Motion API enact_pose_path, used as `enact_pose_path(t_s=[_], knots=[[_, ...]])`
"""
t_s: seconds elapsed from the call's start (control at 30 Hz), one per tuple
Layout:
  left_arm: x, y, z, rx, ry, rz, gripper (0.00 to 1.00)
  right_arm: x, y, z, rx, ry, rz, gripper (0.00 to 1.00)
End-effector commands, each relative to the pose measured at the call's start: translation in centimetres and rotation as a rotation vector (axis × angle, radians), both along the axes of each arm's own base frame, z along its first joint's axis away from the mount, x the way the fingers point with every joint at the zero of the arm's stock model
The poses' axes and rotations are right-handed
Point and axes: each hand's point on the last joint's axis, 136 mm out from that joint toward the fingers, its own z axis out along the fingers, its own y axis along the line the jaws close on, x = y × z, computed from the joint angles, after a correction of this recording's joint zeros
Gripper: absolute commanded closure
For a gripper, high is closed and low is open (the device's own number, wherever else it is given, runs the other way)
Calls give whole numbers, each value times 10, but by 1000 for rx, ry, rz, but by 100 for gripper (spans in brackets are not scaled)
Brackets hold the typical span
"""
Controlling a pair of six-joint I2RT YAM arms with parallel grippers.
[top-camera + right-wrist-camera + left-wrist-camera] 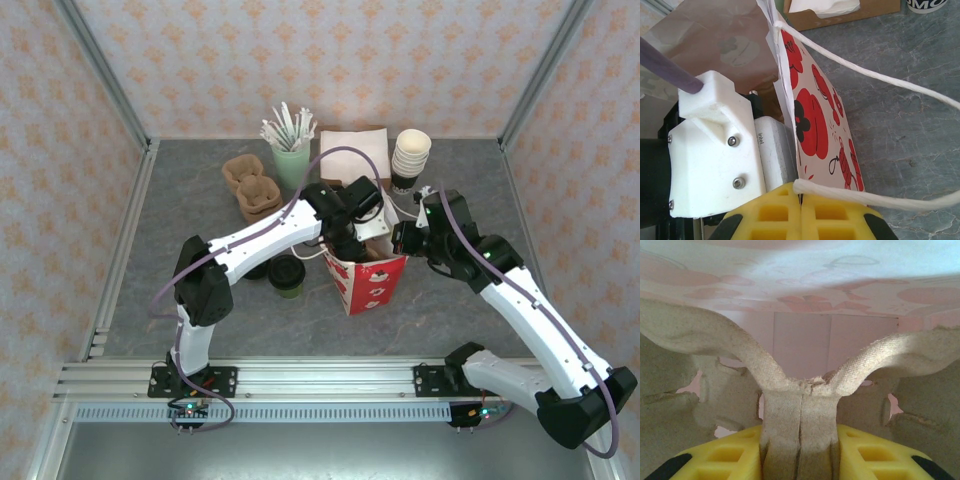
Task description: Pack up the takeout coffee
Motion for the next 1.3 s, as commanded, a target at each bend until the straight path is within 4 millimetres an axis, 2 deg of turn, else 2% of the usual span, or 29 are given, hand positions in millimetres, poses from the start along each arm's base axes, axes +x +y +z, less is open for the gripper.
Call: enact_pose_path(t_s=[0.0, 0.33, 0.73, 1.27], knots=[[-8, 2, -23, 39, 48, -43, 64, 5, 3, 23, 48, -89, -13, 95], [-6, -2, -35, 37, 51, -51, 64, 3, -1, 21, 27, -97, -32, 98], [-5, -4, -52, 50, 64, -60, 64, 0, 5, 16, 27, -87, -19, 100], [-4, -10, -72, 30, 77, -60, 64, -3, 0, 18, 25, -102, -35, 100]])
